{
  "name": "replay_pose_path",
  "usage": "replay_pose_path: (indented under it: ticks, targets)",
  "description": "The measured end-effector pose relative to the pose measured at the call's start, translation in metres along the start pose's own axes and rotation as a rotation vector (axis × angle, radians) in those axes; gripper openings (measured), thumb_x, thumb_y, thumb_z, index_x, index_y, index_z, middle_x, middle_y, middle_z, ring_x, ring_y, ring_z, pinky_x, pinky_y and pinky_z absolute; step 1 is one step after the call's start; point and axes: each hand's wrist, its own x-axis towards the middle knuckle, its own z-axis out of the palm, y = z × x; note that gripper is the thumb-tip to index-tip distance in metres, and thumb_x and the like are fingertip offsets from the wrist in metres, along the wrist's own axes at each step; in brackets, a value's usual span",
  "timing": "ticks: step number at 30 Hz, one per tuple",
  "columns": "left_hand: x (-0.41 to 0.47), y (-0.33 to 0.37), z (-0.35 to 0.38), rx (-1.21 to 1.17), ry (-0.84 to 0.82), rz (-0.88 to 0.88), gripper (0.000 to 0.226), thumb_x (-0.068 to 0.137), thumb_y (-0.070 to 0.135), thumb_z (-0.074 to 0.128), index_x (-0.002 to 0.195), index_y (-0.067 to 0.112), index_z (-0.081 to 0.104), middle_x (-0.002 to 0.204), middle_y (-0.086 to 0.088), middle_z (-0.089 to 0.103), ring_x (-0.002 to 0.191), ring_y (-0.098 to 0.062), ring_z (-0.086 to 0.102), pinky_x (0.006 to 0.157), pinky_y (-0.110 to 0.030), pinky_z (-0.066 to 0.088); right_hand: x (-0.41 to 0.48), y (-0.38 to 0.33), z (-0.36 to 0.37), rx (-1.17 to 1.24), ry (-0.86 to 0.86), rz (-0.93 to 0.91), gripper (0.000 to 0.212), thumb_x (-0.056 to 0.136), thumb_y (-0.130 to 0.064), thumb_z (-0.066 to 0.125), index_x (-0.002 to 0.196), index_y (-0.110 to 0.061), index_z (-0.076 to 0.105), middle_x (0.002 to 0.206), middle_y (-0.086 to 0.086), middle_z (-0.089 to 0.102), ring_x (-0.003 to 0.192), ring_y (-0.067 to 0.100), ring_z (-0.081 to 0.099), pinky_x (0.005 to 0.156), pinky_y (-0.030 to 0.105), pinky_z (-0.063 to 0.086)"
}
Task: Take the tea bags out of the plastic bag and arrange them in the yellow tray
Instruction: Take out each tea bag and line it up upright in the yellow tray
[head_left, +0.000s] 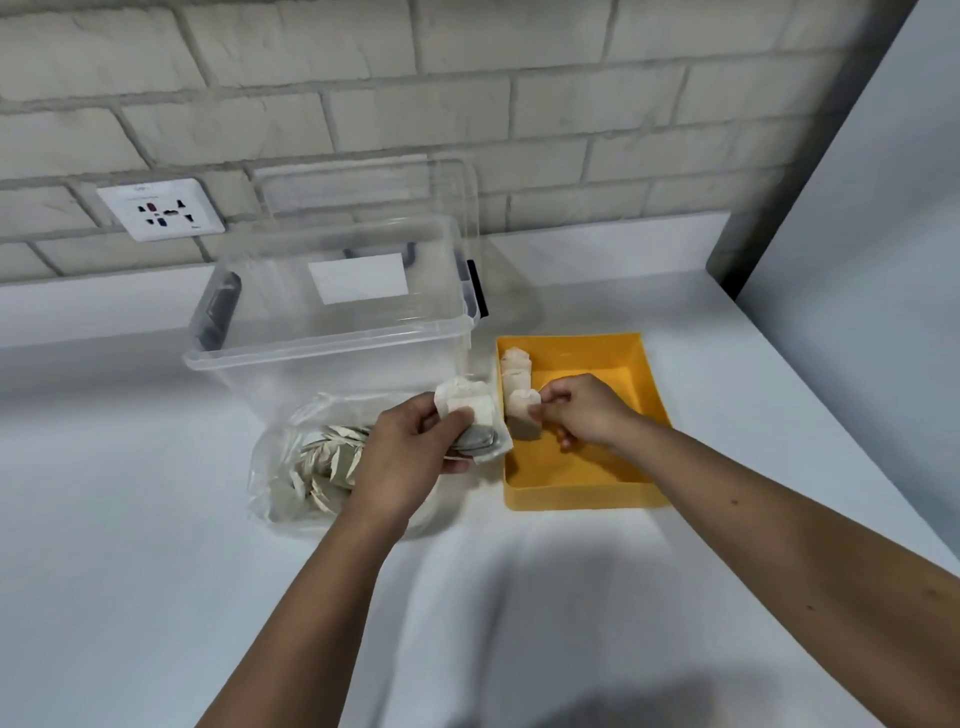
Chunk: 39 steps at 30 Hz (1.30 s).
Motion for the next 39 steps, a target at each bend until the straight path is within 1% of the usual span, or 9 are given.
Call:
replay_pose_path:
  ticks: [6, 10, 13, 17, 21, 24, 27, 35, 39]
  targets:
    - [0.002, -0.003, -0.004, -0.044, 0.019, -0.042, 0.012, 0.095, 0.01, 0.062, 0.096, 0.015, 0.073, 0.094, -0.019, 0.075, 0.071, -0.022, 0.069, 0.05, -0.014, 0.049, 0.017, 0.002, 0.009, 0.105, 0.078, 0.068, 0.021, 0.091, -0.018, 0.067, 0.071, -0.012, 0.061, 0.068, 0.006, 0.067, 0.047, 0.016, 0.052, 0.049, 0.027, 0.05]
    - [0.002, -0.005, -0.005, -0.085, -0.004, -0.065, 0.013, 0.094, 0.01, 0.063, 0.096, 0.017, 0.074, 0.091, -0.012, 0.077, 0.069, -0.017, 0.072, 0.055, -0.016, 0.053, 0.023, 0.001, 0.014, 0.115, 0.082, 0.078, 0.016, 0.088, -0.02, 0.071, 0.082, -0.007, 0.063, 0.075, 0.01, 0.071, 0.048, 0.016, 0.053, 0.051, 0.029, 0.052]
    - [0.003, -0.005, -0.006, -0.126, -0.026, -0.078, 0.014, 0.095, 0.01, 0.063, 0.1, 0.017, 0.074, 0.089, -0.008, 0.078, 0.069, -0.016, 0.073, 0.057, -0.019, 0.056, 0.02, -0.002, 0.012, 0.089, 0.082, 0.071, 0.02, 0.084, -0.024, 0.076, 0.08, -0.012, 0.061, 0.079, 0.011, 0.072, 0.051, 0.017, 0.055, 0.058, 0.033, 0.054]
    - [0.003, -0.005, -0.005, -0.176, -0.05, -0.09, 0.015, 0.095, 0.01, 0.062, 0.103, 0.013, 0.074, 0.088, -0.007, 0.078, 0.071, -0.017, 0.074, 0.06, -0.022, 0.058, -0.005, -0.015, -0.002, 0.04, 0.235, -0.048, 0.025, 0.08, -0.035, 0.077, 0.094, -0.018, 0.064, 0.081, 0.002, 0.065, 0.068, 0.018, 0.06, 0.063, 0.036, 0.054]
    - [0.003, -0.003, 0.003, -0.262, -0.07, -0.114, 0.012, 0.095, 0.009, 0.062, 0.099, 0.012, 0.073, 0.084, -0.008, 0.076, 0.066, -0.018, 0.071, 0.063, -0.025, 0.061, -0.055, -0.037, -0.006, 0.397, 0.074, -0.157, 0.009, 0.087, -0.024, 0.072, 0.091, -0.016, 0.072, 0.075, 0.001, 0.064, 0.054, 0.011, 0.048, 0.053, 0.026, 0.047]
    - [0.003, -0.003, 0.01, -0.299, -0.093, -0.133, 0.014, 0.096, 0.01, 0.06, 0.104, 0.01, 0.072, 0.083, -0.007, 0.076, 0.064, -0.017, 0.071, 0.064, -0.027, 0.061, -0.077, -0.042, -0.005, 0.385, -0.052, -0.152, 0.01, 0.087, -0.025, 0.071, 0.093, -0.018, 0.075, 0.079, -0.001, 0.068, 0.058, 0.01, 0.052, 0.055, 0.024, 0.048]
    - [0.0, -0.003, 0.015, -0.306, -0.128, -0.138, 0.015, 0.097, 0.01, 0.058, 0.104, 0.01, 0.071, 0.084, -0.006, 0.077, 0.066, -0.017, 0.073, 0.064, -0.026, 0.061, -0.085, -0.042, -0.004, 0.366, -0.09, -0.147, 0.01, 0.088, -0.026, 0.07, 0.091, -0.017, 0.075, 0.069, -0.011, 0.067, 0.059, 0.008, 0.054, 0.054, 0.022, 0.047]
    - [-0.005, -0.004, 0.016, -0.343, -0.123, -0.168, 0.013, 0.097, 0.01, 0.058, 0.104, 0.008, 0.069, 0.089, -0.013, 0.077, 0.075, -0.024, 0.076, 0.06, -0.026, 0.061, -0.082, -0.038, -0.007, 0.355, 0.146, -0.21, 0.008, 0.088, -0.02, 0.071, 0.08, -0.019, 0.07, 0.06, -0.011, 0.059, 0.049, 0.01, 0.052, 0.048, 0.025, 0.046]
    - [-0.002, -0.008, 0.008, -0.351, -0.065, -0.158, 0.014, 0.096, 0.01, 0.06, 0.106, 0.006, 0.069, 0.089, -0.013, 0.077, 0.077, -0.026, 0.076, 0.065, -0.029, 0.062, -0.066, -0.028, -0.015, 0.344, 0.218, -0.141, 0.002, 0.091, -0.019, 0.068, 0.09, -0.018, 0.069, 0.066, -0.008, 0.057, 0.053, 0.01, 0.049, 0.048, 0.024, 0.046]
